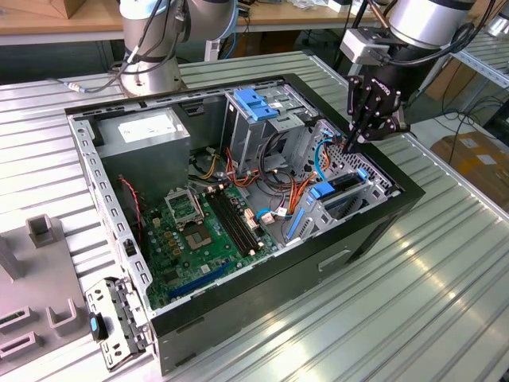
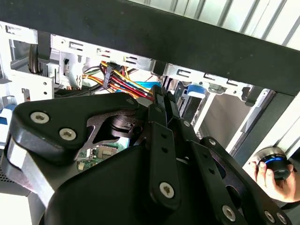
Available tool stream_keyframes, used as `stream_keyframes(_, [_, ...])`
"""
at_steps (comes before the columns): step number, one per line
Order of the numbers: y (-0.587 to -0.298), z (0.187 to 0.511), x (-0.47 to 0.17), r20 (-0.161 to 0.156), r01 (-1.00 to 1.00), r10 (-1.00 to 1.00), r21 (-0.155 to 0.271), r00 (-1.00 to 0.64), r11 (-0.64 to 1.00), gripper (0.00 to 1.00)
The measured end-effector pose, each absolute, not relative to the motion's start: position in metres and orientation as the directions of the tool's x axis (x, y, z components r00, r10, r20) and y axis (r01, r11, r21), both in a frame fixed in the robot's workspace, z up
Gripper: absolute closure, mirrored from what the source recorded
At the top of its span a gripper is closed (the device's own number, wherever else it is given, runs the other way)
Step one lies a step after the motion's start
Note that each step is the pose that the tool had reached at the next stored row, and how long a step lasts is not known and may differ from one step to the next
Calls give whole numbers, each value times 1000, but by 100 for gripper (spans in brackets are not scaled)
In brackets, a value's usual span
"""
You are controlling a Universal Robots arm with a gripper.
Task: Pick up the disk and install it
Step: 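Insert the first disk wire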
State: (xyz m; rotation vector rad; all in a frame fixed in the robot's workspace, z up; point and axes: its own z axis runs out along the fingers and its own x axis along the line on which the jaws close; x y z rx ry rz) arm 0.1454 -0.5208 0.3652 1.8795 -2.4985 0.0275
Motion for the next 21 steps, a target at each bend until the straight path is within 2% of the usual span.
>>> stream_keyframes(16, [-524,365,144,22,-961,-961,-7,-277,277,83])
stream_keyframes(21, [-528,363,143,17,-973,-973,-14,-230,230,83])
